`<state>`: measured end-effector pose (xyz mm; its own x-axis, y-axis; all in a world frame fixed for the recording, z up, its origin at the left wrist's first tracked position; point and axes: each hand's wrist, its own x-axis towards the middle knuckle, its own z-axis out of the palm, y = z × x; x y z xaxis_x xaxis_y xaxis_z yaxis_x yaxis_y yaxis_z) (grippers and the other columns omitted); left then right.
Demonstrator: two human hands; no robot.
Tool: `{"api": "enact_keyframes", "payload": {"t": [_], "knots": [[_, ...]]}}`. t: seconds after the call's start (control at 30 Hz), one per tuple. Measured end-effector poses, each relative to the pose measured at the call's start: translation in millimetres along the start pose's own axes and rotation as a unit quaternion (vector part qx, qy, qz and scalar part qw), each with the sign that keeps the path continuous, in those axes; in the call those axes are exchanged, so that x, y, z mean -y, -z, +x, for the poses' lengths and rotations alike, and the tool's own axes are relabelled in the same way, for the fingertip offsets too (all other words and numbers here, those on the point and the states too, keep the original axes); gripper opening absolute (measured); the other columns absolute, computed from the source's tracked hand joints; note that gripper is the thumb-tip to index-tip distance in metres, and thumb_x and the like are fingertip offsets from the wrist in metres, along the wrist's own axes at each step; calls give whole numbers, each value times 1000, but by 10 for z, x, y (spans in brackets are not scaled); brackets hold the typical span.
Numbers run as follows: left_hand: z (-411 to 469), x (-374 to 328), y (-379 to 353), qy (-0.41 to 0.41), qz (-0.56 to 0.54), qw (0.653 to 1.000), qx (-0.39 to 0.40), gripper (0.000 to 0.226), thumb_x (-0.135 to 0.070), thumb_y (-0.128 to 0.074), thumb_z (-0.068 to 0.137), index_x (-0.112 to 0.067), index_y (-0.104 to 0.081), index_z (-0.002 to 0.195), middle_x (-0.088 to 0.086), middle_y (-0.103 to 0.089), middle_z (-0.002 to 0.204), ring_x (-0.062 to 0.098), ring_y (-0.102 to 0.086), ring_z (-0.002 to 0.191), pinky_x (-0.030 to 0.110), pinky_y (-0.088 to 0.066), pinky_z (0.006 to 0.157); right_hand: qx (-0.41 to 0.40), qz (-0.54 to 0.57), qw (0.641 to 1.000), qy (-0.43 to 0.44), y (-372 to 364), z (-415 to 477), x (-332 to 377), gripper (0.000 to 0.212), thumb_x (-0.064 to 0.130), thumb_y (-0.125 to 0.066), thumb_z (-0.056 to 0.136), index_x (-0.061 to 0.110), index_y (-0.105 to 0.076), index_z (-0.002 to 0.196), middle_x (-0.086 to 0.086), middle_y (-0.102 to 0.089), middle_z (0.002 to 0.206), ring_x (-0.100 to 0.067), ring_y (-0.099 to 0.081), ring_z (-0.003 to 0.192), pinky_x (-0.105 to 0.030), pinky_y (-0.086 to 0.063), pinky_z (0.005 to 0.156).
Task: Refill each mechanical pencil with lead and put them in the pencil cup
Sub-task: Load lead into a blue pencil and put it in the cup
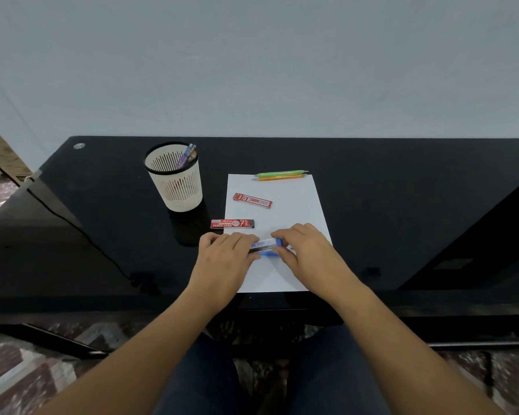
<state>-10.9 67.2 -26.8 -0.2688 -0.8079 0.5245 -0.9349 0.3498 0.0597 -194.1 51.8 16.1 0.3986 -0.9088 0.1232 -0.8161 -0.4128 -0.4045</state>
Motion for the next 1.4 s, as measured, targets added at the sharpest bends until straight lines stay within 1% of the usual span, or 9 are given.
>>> {"api": "enact_keyframes", "payload": {"t": [0.07, 0.2, 0.53, 0.7, 0.9, 1.03, 1.17, 1.3, 1.4], "knots": [[-9, -27, -2, 22, -16, 1000, -15, 29, -36, -57, 88, -14, -71, 100, -1, -71, 89, 18, -66, 74, 33, -35, 79, -21, 24, 999, 3, 36, -17, 5, 35, 25, -47, 99, 22, -52, 133, 5, -58, 119, -11, -46, 108, -25, -40, 97], [-17, -77, 19, 68, -61, 996, -25, 29, -24, -80, 76, -9, -71, 100, 3, -73, 91, 21, -68, 73, 41, -48, 75, -37, 16, 999, 6, 86, -34, 2, 35, 21, -43, 100, 23, -51, 134, 4, -58, 121, -12, -48, 108, -29, -43, 97], [-52, -97, 18, 74, -104, 992, -4, 38, -43, -51, 90, -13, -68, 106, -2, -72, 97, 16, -66, 78, 32, -38, 84, -102, 35, 994, 23, 43, -23, -24, 22, 14, -54, 96, 13, -68, 112, -4, -67, 103, -18, -57, 95, -27, -46, 85], [-52, -61, 16, 58, -96, 994, -13, 41, -44, -44, 91, -14, -68, 105, -3, -72, 97, 16, -65, 75, 31, -30, 82, -105, 51, 993, 26, 73, -38, -28, 19, 9, -56, 94, 11, -72, 103, -7, -68, 96, -21, -58, 90, -29, -47, 82], [-35, -68, 20, 31, -87, 995, -27, 37, -41, -48, 89, -15, -69, 103, -4, -72, 96, 15, -65, 75, 32, -30, 83, -71, 23, 997, -10, 74, -5, -47, 26, 13, -52, 97, 13, -66, 118, -6, -65, 112, -18, -57, 104, -20, -40, 94], [-40, -65, 29, 26, -78, 997, -12, 29, -37, -60, 86, -17, -70, 104, -5, -72, 96, 15, -66, 77, 43, -40, 86, -64, 22, 998, -19, 60, -19, -41, 29, 9, -52, 96, 12, -63, 122, -8, -64, 116, -20, -57, 107, -25, -40, 98], [-1, -73, 70, 30, -30, 999, -26, 27, -27, -79, 78, -15, -71, 102, -2, -73, 91, 18, -68, 75, 48, -47, 82, -83, 23, 996, -25, 35, -16, -29, 27, 16, -50, 98, 14, -63, 121, -5, -65, 112, -19, -57, 102, -28, -44, 94], [49, -36, 101, 44, 20, 998, -45, 28, -24, -77, 79, -19, -69, 105, 0, -70, 97, 21, -66, 88, 45, -33, 92, -73, 12, 997, -26, 33, -34, -19, 25, 25, -52, 96, 21, -62, 119, 3, -63, 111, -12, -55, 100, -30, -45, 93], [67, 15, 134, 25, 51, 996, -65, 31, -16, -79, 77, -19, -67, 105, -1, -68, 100, 21, -63, 93, 43, -25, 92, -50, 3, 998, -27, 23, -51, -18, 26, 31, -55, 94, 25, -62, 119, 8, -62, 112, -9, -53, 102, -30, -44, 94]]}}
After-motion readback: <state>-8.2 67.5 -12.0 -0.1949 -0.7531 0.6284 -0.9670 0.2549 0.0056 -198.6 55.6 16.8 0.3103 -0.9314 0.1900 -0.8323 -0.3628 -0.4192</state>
